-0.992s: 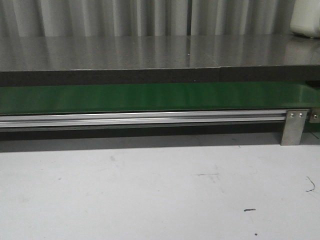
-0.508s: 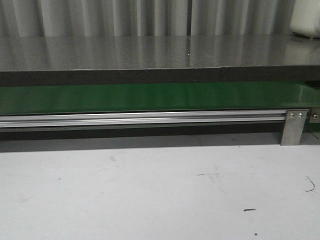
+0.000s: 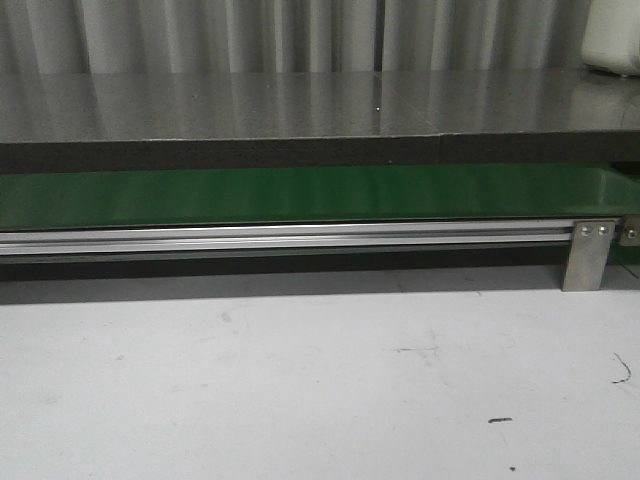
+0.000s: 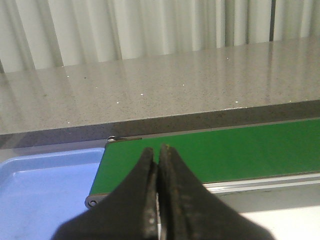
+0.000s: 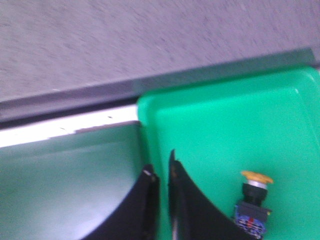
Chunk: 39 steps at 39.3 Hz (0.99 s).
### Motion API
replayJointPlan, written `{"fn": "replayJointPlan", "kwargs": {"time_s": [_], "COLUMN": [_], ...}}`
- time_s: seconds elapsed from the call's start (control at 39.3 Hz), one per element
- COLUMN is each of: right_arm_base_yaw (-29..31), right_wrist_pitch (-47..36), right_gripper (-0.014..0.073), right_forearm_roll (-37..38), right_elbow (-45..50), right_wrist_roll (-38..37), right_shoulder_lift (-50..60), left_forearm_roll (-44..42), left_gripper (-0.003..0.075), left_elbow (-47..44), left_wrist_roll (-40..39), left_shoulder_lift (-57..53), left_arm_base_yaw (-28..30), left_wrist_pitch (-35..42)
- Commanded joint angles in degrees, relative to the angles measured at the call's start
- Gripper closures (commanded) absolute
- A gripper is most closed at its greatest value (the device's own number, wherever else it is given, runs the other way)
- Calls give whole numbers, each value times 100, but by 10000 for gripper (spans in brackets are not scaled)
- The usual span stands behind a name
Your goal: Move button from left to right
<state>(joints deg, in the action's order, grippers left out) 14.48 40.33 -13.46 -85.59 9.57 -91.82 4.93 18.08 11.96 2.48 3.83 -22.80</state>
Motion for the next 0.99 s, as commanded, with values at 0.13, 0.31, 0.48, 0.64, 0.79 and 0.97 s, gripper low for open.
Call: {"fn": "replayJointPlan", "kwargs": {"time_s": [0.13, 0.31, 0.48, 0.64, 0.79, 0.97], "right_arm_base_yaw": [-659, -1345, -1825, -1988, -2015, -2015], "right_wrist_pitch": [-215, -506, -1562, -2479, -2897, -2857], "right_gripper": [657, 657, 662, 662, 662, 662], "right_forearm_roll": [-58, -52, -52, -52, -52, -57], "right_elbow": [-153, 542, 2123, 3584, 4914, 5927], "right_wrist_roll": [306, 306, 484, 545, 545, 545], "right_shoulder_lift": [984, 1862, 3018, 4114, 5311, 6693], "left_forearm_roll": [59, 59, 59, 59, 59, 59], "left_gripper": [741, 741, 741, 741, 741, 741], "left_elbow": [145, 145, 145, 145, 145, 145], "left_wrist_roll": [-41, -41, -41, -41, -41, -41], "left_shoulder_lift": [70, 70, 70, 70, 70, 70], "left_arm_base_yaw": [-32, -32, -32, -32, -32, -32], "left_wrist_pitch": [494, 494, 494, 494, 494, 494]}}
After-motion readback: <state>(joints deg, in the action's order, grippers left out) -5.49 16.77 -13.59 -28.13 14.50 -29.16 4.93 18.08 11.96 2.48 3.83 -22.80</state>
